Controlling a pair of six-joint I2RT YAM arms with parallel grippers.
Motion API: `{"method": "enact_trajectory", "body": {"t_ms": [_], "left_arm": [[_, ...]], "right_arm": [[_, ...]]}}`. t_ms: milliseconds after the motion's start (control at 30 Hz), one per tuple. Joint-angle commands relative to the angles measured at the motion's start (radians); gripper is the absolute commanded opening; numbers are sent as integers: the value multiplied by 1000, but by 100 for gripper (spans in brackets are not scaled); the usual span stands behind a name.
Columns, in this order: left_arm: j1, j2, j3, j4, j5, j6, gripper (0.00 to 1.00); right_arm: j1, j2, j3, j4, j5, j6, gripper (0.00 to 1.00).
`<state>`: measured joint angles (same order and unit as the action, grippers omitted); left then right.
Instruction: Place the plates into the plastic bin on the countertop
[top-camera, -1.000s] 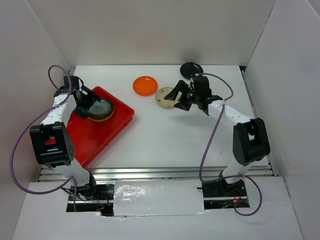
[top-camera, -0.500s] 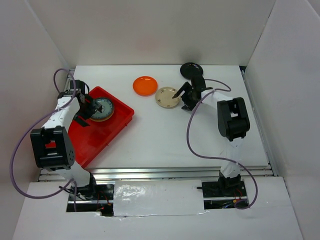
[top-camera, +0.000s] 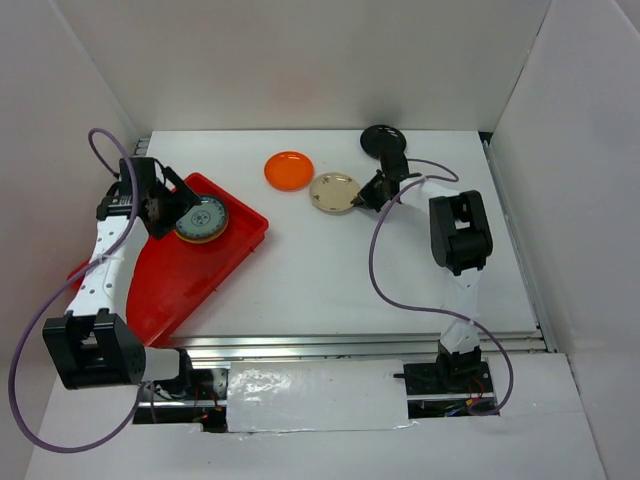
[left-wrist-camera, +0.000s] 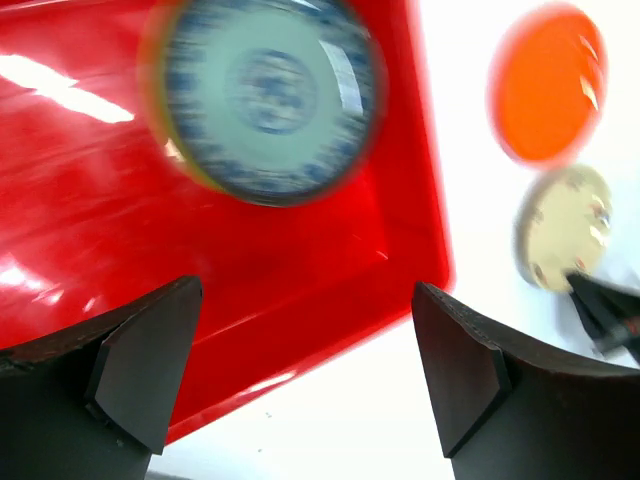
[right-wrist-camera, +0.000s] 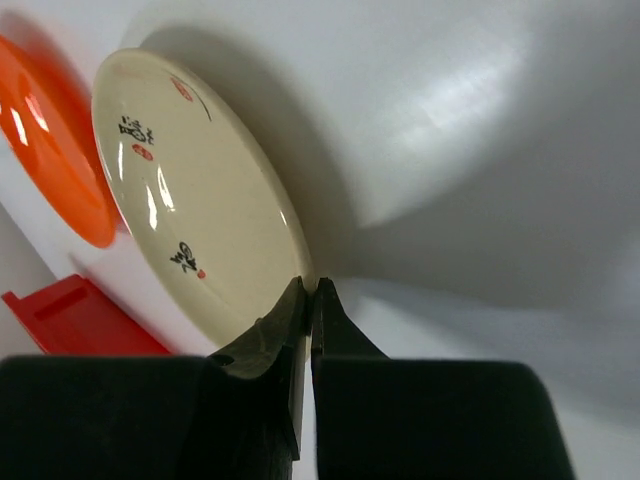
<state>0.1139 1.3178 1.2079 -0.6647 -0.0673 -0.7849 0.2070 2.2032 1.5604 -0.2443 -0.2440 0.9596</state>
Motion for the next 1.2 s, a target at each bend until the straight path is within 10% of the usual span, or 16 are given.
{"method": "enact_trajectory", "body": {"t_ms": [0,167,567,667,700,733,867,967,1167], "left_arm": [[-48,52,5,143,258,120,99],[-183,158,68,297,542,148,99],[-287,302,107,399,640,85,87],[-286,313,111,375,608,93,54],[-286,310,120,366,591,95,14],[-287,311,131,337,572,98,1],[-258,267,194,171,324,70,0],[-120,155,62,122,86,-73,0],[113,64,-97,223,81,-178,0]], "right_arm": [[15,-181,-144,19,125,21,0],[169,-447,-181,-71,318,-129,0],[249,-585,-339,230,-242,-170,0],[258,-593,-339,240,-235,-166,0],[259,-582,-332,231,-232,-170,0],[265,-576,-317,217,-232,-179,10],[255,-562,-313,185,-178,-163,90],[227,-571,-348,192,-143,-144,94],[213,-545,-369,209,-170,-150,94]]}}
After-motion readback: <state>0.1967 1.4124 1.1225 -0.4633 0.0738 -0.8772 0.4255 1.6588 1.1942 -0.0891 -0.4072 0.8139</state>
